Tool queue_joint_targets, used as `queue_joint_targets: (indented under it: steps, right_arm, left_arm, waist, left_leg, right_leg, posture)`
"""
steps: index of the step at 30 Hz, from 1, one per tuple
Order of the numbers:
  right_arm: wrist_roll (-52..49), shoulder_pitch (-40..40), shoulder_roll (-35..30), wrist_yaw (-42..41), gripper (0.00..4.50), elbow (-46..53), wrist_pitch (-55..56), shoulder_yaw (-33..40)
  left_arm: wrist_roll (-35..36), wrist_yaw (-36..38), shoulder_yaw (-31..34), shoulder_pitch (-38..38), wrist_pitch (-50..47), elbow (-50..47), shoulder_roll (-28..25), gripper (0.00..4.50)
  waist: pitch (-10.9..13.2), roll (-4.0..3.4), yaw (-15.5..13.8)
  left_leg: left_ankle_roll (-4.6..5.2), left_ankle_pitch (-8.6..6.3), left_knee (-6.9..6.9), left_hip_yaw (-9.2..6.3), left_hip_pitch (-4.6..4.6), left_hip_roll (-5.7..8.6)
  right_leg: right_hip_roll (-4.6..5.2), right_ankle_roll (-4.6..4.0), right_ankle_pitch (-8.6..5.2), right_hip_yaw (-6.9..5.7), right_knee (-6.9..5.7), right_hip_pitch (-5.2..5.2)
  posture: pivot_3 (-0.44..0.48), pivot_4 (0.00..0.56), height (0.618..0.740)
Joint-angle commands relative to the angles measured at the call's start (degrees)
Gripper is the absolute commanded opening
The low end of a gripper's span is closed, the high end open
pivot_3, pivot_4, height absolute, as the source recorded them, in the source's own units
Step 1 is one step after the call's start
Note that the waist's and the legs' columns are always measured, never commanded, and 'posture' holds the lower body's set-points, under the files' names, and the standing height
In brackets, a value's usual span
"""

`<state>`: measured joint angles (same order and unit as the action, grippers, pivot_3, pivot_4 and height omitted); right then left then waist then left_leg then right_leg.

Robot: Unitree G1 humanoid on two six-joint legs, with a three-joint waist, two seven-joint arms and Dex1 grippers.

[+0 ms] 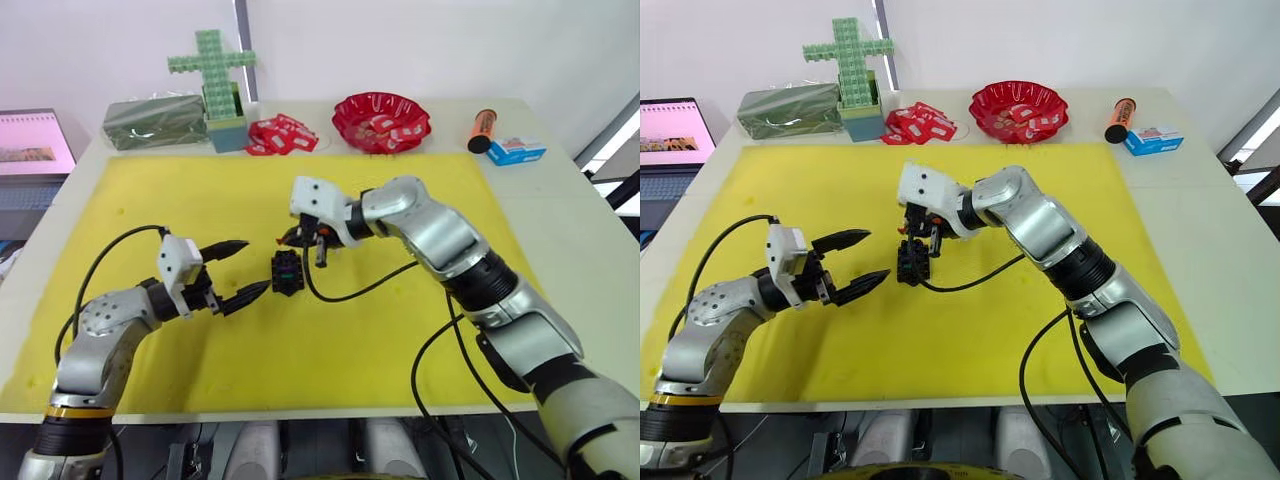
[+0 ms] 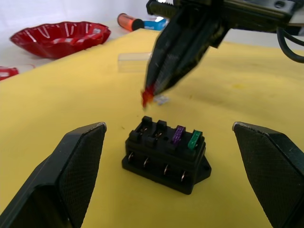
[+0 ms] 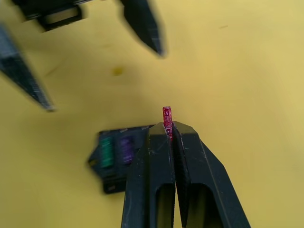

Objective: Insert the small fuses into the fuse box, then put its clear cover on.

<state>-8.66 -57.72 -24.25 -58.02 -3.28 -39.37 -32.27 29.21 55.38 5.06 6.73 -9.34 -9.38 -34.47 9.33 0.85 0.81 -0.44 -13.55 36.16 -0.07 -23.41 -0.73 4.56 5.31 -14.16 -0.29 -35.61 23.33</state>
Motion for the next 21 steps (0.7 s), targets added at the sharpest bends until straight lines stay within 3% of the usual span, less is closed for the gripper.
queue_joint_targets:
  steps: [1, 21]
  right_arm:
    - [0.8, 0.1, -0.5, -1.6, 0.03, 3.2, -0.3, 0.3]
    - [5.1, 0.1, 3.2, -2.3, 0.03, -2.7, 4.9, 0.7]
  left_arm:
    - [-0.4, 0.5, -0.2, 1.9, 0.6, 0.8, 0.5, 4.50]
    - [-1.7, 3.1, -0.6, 4.0, 0.8, 4.5, 0.0, 4.50]
  waist:
    - [0.0, 0.00, 0.0]
    - [0.0, 0.00, 0.0]
  left_leg:
    - [0.00, 0.00, 0.00, -0.01, 0.00, 0.00]
    - [0.00, 0.00, 0.01, -0.03, 0.02, 0.01]
  right_leg:
    - [0.00, 0.00, 0.00, 0.00, -0.04, 0.02]
    - [-0.02, 0.02, 0.00, -0.01, -0.22, 0.08]
  posture:
    - [0.000, 0.150, 0.740]
    - [0.000, 0.150, 0.740]
